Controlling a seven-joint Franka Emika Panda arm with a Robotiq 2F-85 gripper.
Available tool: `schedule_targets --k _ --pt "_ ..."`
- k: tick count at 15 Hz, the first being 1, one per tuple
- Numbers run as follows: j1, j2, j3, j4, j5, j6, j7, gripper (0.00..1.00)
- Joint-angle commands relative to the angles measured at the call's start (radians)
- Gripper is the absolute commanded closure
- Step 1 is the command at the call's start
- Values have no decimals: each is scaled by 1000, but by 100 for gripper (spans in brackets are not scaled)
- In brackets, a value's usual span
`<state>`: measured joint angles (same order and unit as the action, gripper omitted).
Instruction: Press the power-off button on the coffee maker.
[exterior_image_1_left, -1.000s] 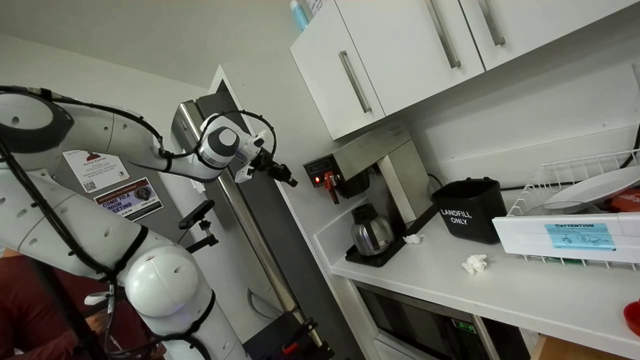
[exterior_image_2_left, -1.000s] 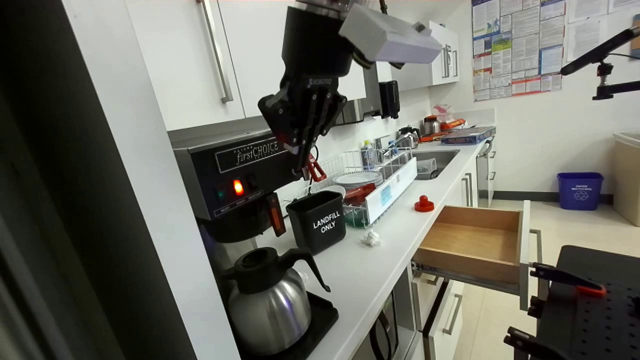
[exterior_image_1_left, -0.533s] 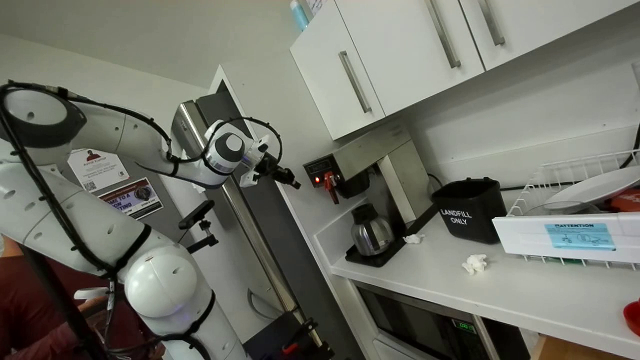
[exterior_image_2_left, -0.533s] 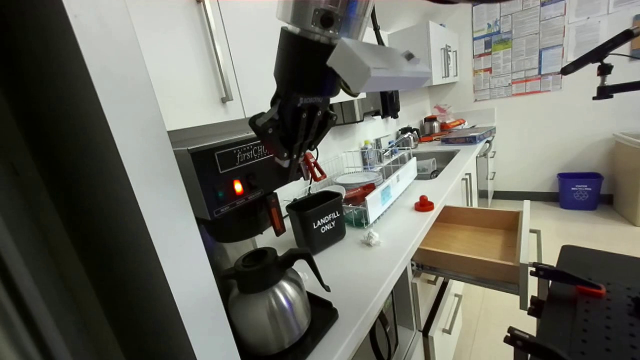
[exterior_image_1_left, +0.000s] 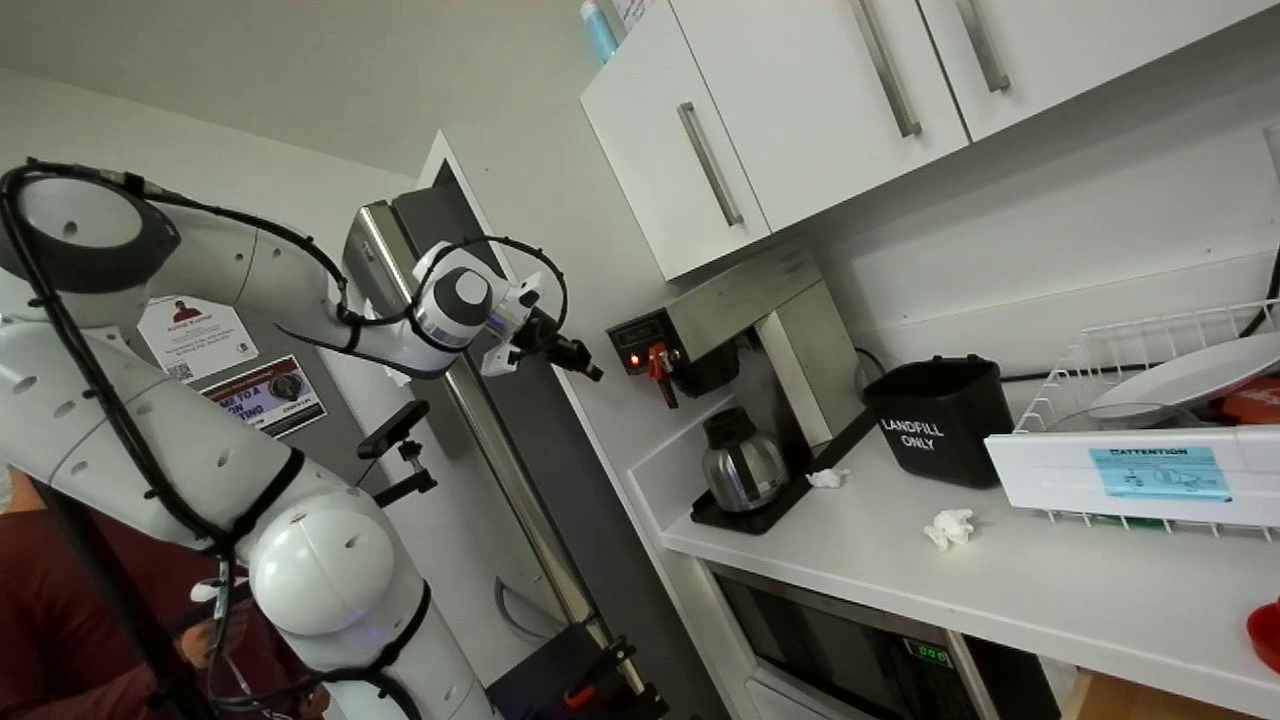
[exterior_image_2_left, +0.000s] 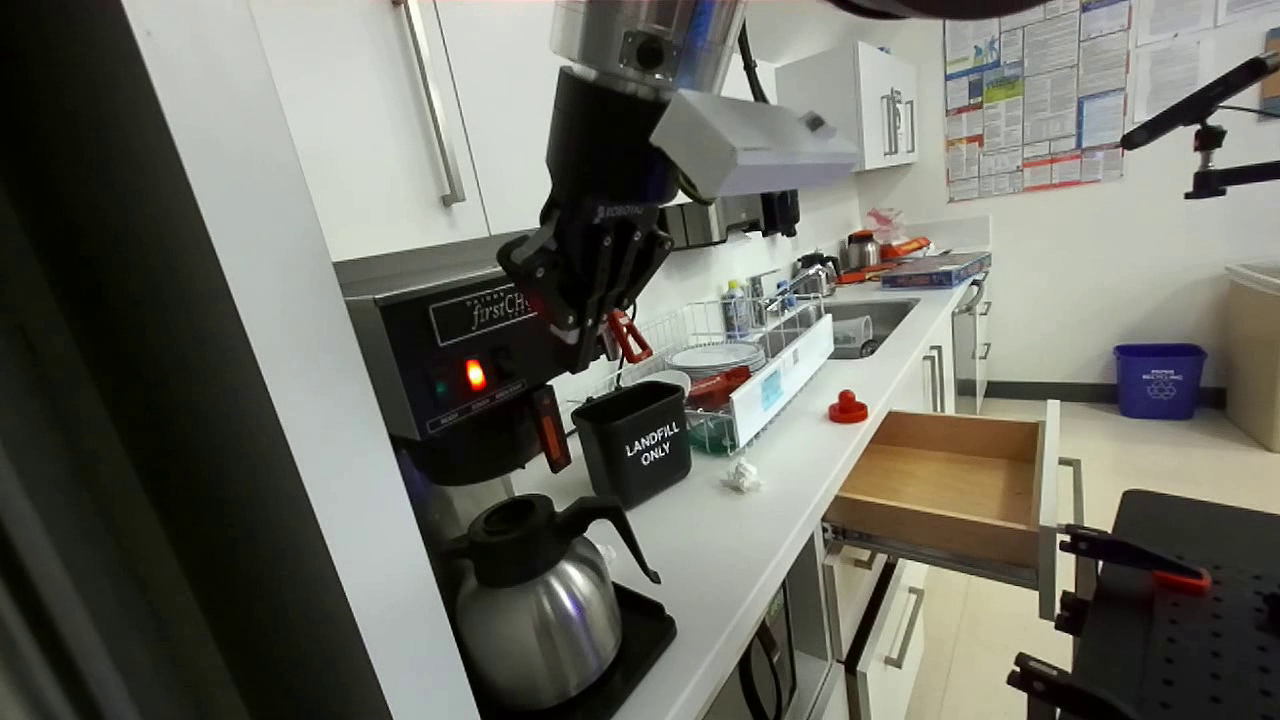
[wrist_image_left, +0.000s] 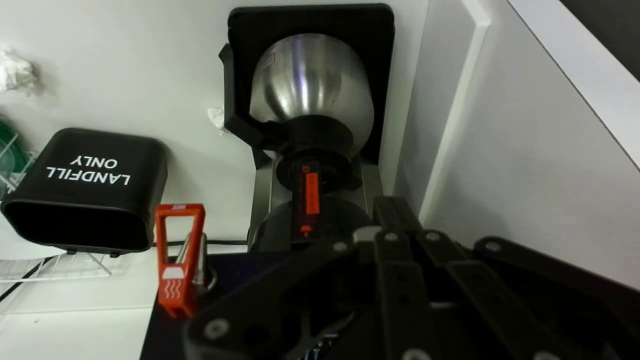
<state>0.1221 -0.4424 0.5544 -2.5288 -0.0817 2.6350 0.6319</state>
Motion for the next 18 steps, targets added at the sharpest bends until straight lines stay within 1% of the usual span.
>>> schedule_targets --k 1,8,13,16,17,18 --pt "-23 39 12 27 -45 14 29 100" --pt "-57 91 21 58 -118 62 49 100" --pt "-52 149 19 99 -139 65 46 100" --pt "-56 180 21 120 -170 73 56 100" --pt "-80 186 42 125 -182 77 59 100" --pt "-85 194 45 132 -200 80 70 100"
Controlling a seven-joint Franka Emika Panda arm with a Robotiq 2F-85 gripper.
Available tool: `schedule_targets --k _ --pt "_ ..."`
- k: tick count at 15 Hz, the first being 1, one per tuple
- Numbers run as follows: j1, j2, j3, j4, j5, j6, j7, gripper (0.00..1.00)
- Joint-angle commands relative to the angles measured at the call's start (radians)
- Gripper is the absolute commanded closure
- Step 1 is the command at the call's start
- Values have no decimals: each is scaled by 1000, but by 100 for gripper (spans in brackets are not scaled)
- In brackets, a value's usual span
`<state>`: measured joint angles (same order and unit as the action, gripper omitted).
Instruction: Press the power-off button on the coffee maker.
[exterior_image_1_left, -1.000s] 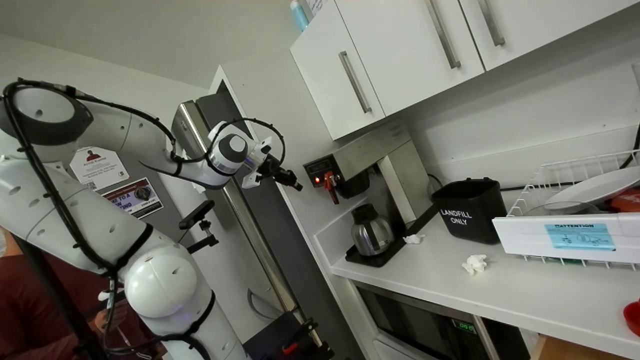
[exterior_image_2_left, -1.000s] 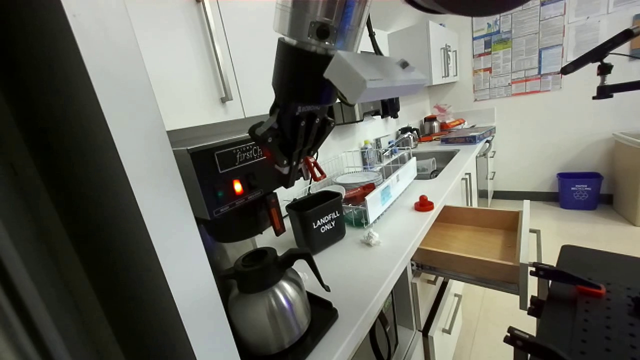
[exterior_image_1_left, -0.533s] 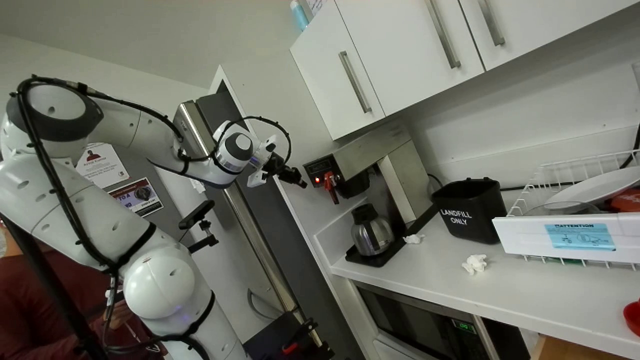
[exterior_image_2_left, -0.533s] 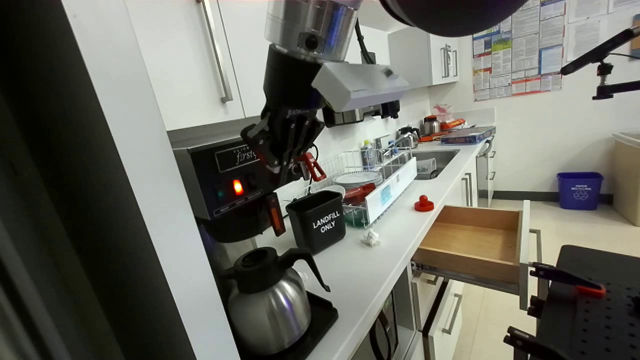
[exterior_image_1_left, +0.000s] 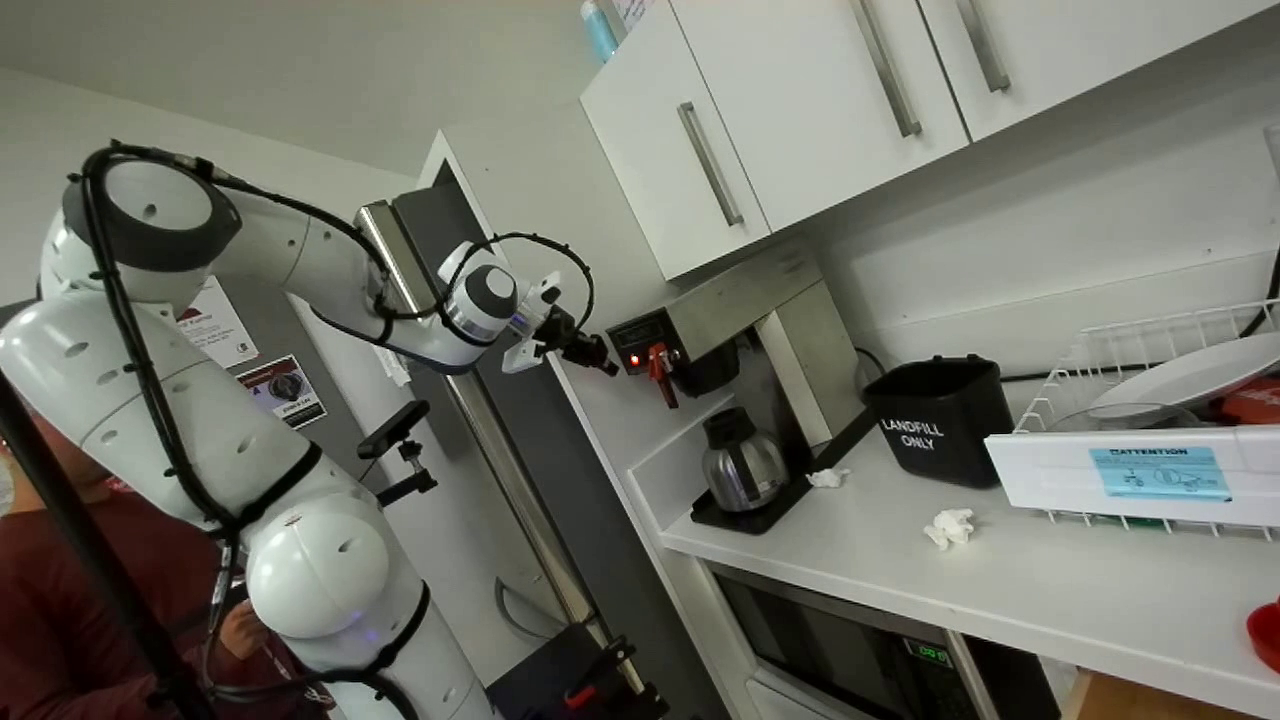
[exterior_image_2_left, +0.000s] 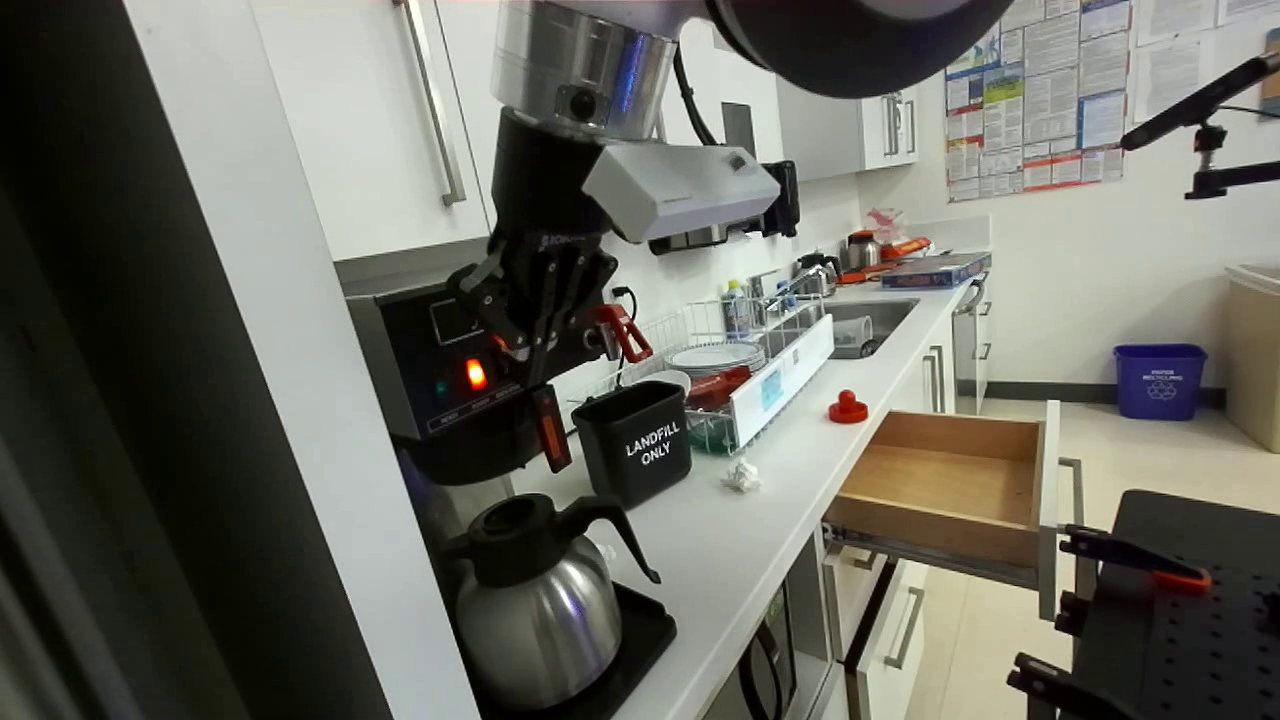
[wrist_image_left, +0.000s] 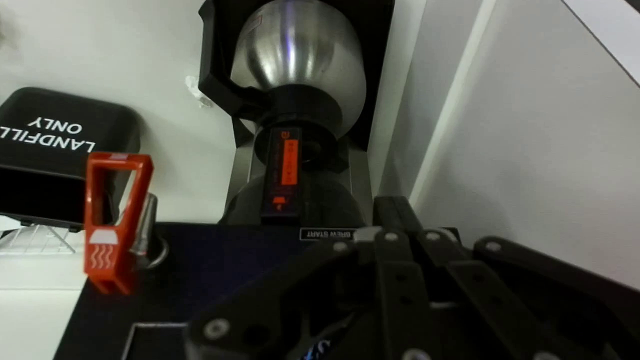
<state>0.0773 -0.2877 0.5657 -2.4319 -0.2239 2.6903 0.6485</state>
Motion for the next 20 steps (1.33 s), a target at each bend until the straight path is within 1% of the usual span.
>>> schedule_targets --k 1,7,20 --pt "-50 46 41 40 -78 29 70 100" --pt "-101 78 76 66 -190 51 163 100" --pt "-118 134 74 97 -269 70 211 100"
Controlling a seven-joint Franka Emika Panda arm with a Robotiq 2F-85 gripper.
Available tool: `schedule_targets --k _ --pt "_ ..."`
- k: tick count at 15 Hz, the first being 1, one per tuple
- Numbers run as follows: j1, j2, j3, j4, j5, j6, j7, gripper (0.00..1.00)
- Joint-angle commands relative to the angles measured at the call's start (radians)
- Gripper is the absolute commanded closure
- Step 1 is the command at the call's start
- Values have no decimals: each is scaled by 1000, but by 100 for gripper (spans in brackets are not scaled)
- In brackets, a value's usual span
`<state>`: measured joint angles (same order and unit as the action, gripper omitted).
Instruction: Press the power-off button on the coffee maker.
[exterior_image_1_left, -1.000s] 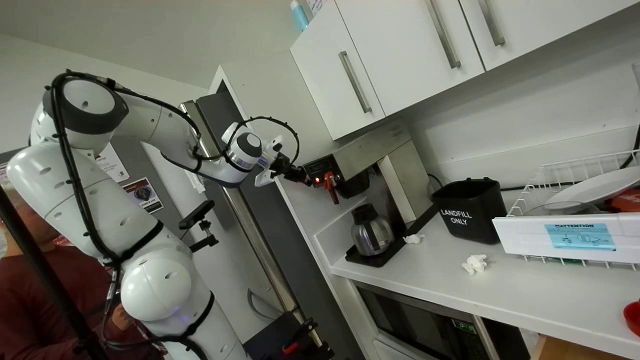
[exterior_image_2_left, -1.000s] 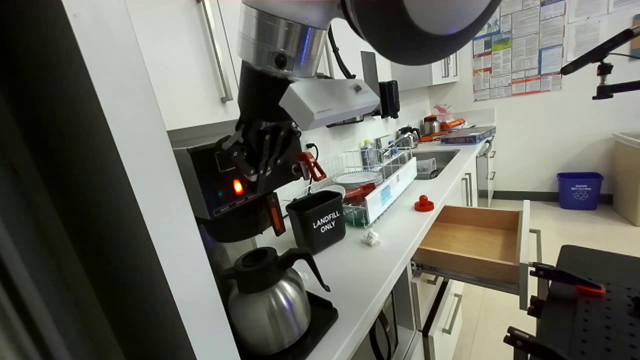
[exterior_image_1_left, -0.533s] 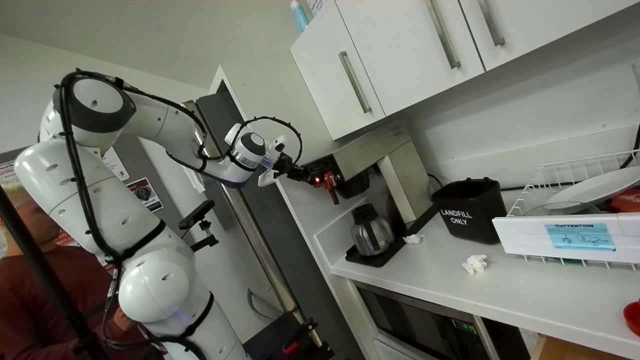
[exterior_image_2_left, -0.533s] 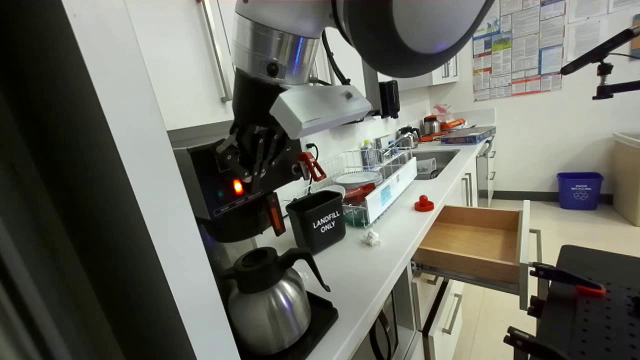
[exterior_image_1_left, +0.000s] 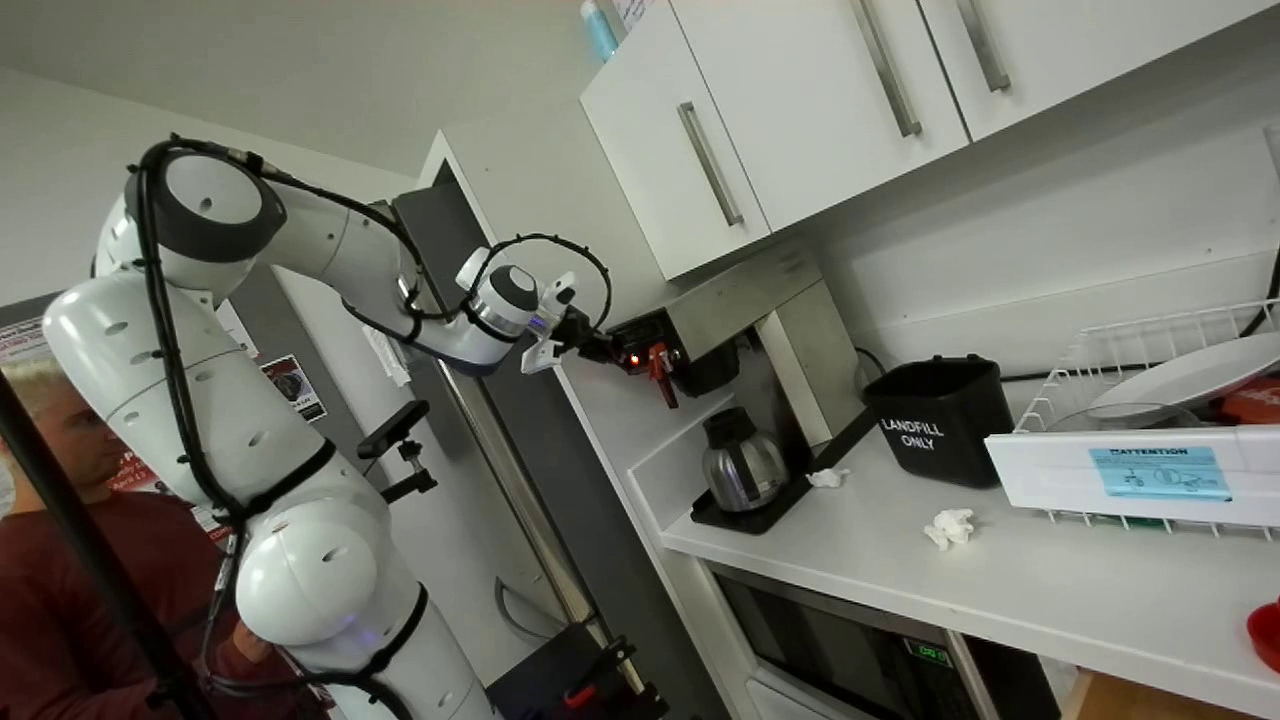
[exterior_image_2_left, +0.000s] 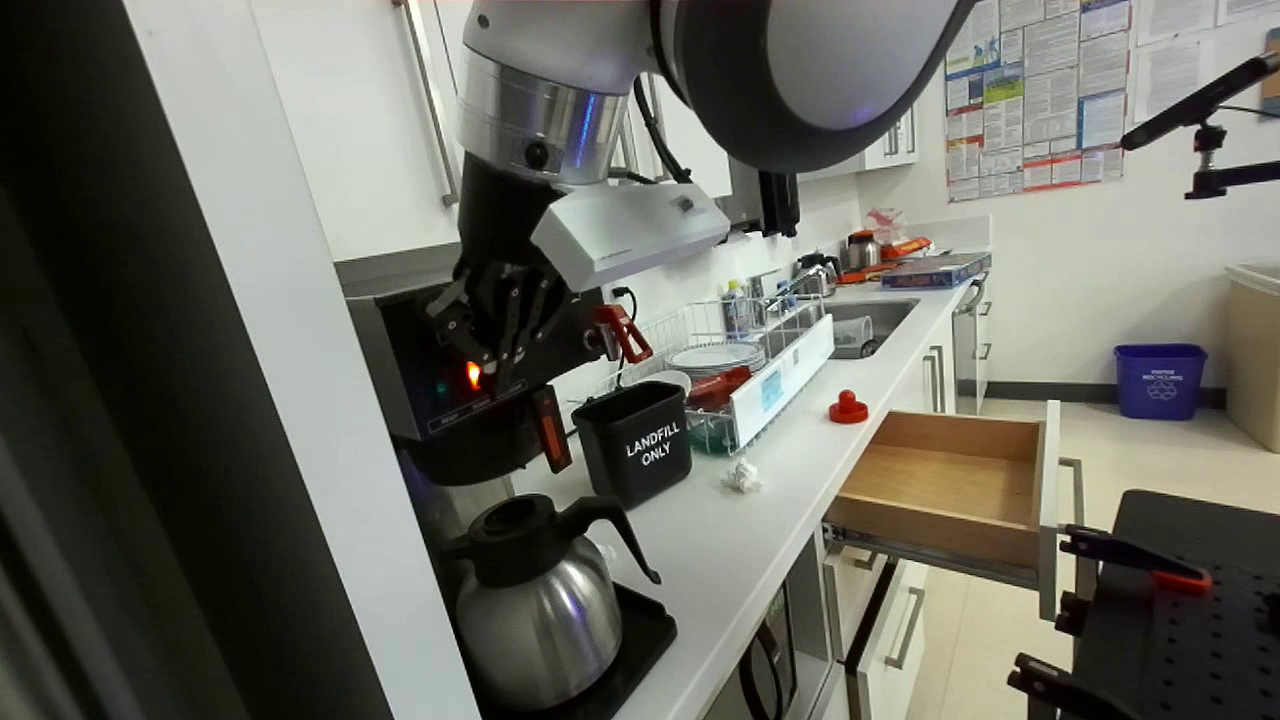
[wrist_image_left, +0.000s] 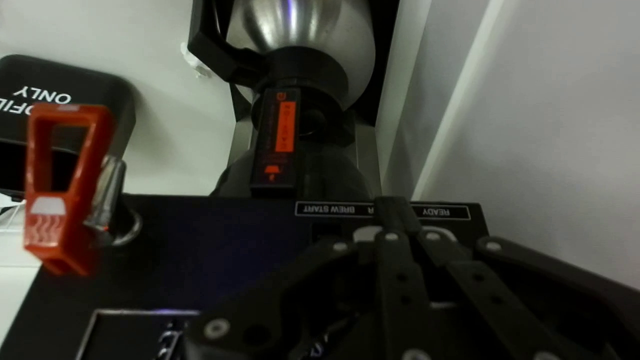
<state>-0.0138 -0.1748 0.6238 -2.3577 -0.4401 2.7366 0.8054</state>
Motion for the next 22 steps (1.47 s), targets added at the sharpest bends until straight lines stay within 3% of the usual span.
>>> schedule_targets --k 1,13,17,22 --pt "-30 24 16 26 -68 24 66 100" --pt "-20 43 12 37 -199 21 163 100" --pt "44 -2 -13 2 -46 7 64 100" --pt "112 -110 -31 -28 150 -92 -50 100"
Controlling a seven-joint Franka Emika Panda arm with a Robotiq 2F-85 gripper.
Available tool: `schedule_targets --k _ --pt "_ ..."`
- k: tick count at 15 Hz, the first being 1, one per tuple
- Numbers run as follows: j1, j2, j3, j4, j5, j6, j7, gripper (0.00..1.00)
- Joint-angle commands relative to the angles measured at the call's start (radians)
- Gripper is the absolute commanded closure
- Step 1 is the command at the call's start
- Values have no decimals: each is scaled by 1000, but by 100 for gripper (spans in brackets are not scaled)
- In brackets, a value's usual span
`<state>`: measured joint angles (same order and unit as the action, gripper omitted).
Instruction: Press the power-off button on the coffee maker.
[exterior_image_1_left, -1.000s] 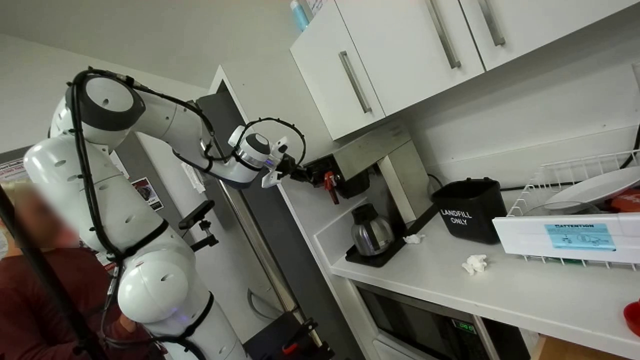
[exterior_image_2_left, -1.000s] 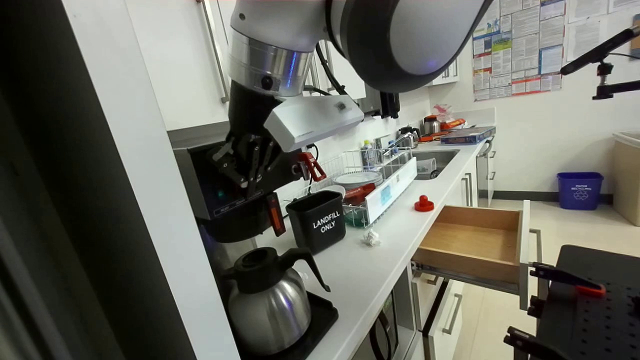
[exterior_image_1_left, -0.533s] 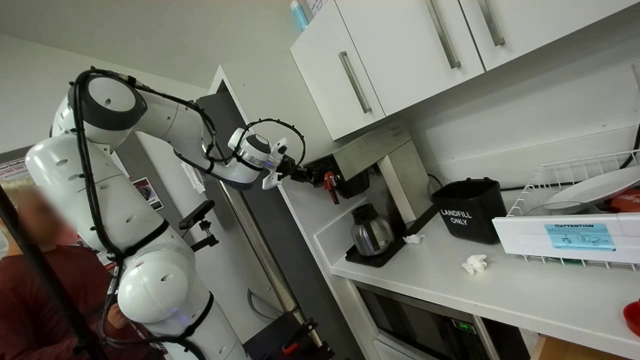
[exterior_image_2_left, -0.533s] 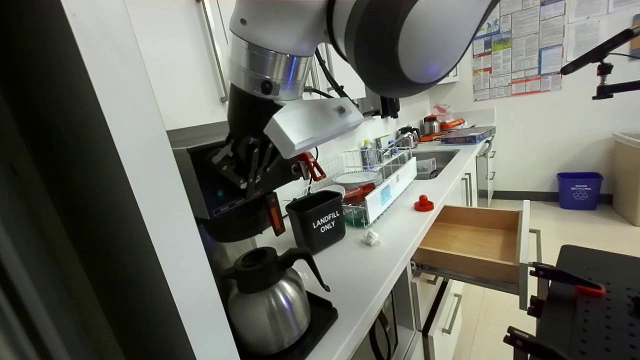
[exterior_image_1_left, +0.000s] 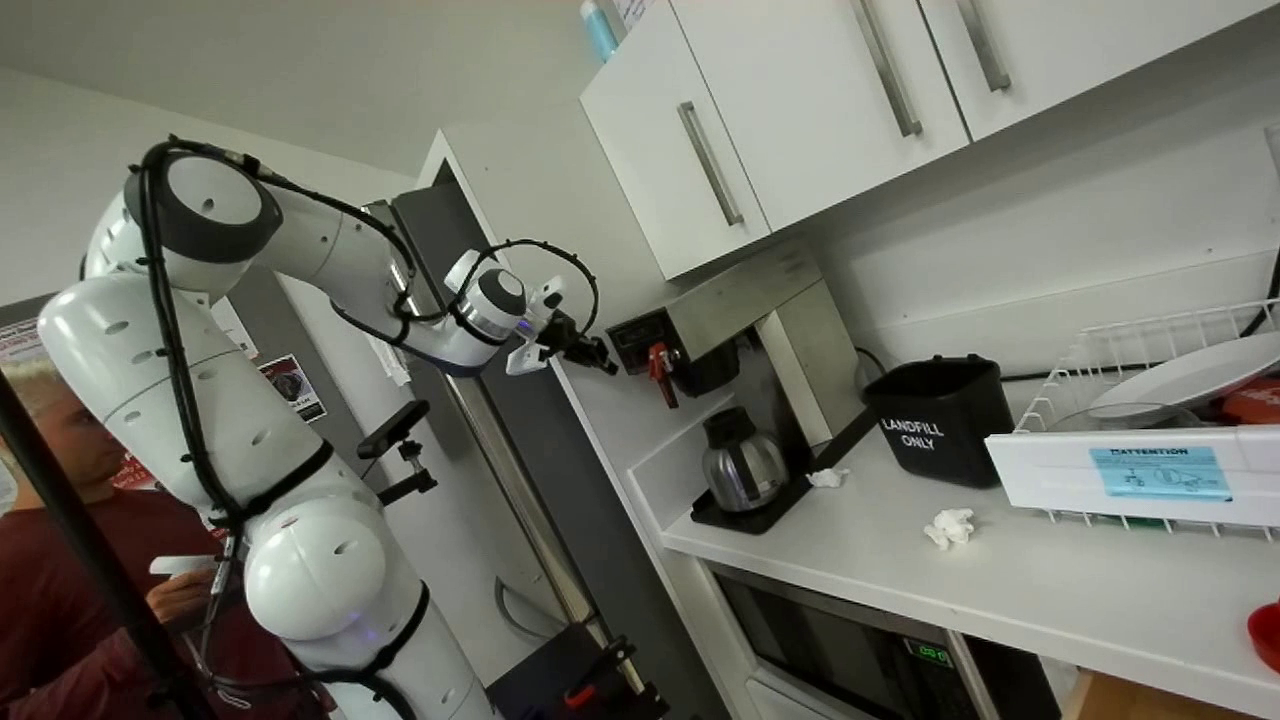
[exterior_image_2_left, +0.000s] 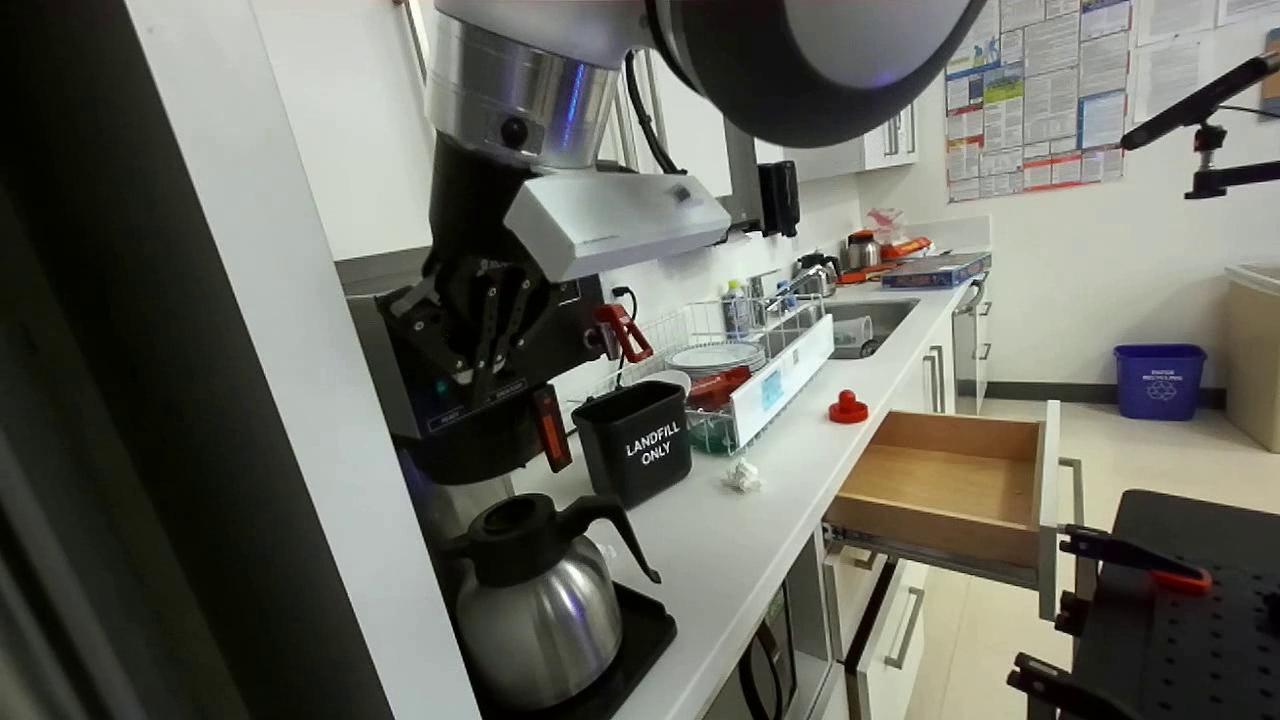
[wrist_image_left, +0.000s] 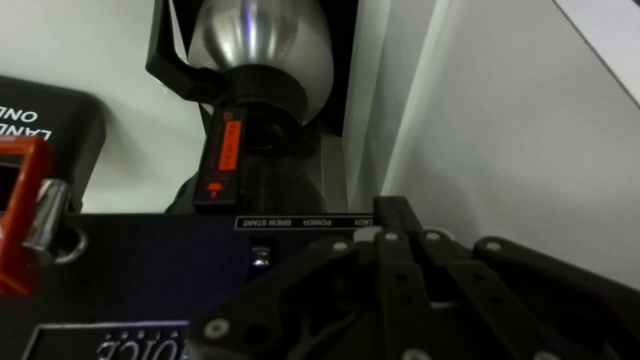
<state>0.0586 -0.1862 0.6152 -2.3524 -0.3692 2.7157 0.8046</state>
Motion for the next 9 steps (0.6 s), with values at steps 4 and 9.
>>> schedule_targets --k 4,9 --pt "112 -221 -96 -62 94 -212 -57 100" --pt "182 -331 -165 -94 166 -323 -147 100"
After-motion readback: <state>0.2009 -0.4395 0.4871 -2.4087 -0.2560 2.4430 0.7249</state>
